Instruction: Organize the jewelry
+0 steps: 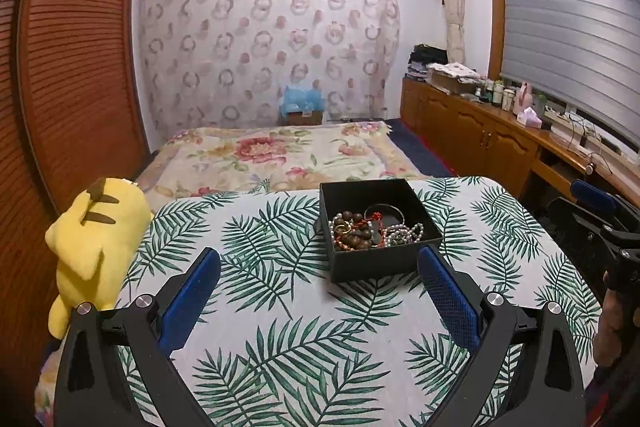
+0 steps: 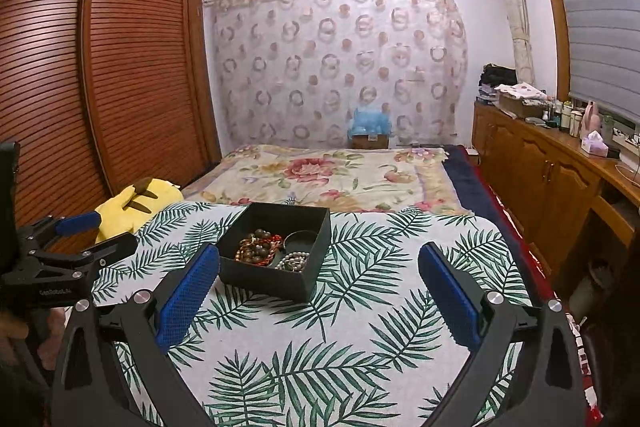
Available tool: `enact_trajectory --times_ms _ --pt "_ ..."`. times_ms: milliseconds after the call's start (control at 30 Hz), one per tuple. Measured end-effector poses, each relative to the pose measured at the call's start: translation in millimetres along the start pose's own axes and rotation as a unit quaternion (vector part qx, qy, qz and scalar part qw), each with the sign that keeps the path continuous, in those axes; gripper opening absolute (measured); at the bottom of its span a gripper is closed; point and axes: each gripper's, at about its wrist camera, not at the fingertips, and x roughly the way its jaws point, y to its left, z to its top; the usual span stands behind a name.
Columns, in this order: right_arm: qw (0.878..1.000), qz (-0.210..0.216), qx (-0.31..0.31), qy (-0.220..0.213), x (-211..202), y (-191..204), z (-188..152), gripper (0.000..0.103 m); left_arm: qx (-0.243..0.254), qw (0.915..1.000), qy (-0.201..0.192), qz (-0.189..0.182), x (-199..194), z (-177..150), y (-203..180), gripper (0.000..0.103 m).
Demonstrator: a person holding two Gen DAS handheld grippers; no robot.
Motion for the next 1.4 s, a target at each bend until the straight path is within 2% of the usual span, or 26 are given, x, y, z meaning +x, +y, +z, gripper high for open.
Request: enact_trajectory --times_ms 1400 --pt "1.0 0.001 0.001 0.0 -0.4 -1.1 -0.1 0.1 0.0 1.0 -0.006 0.001 -3.9 -5.2 1.2 0.095"
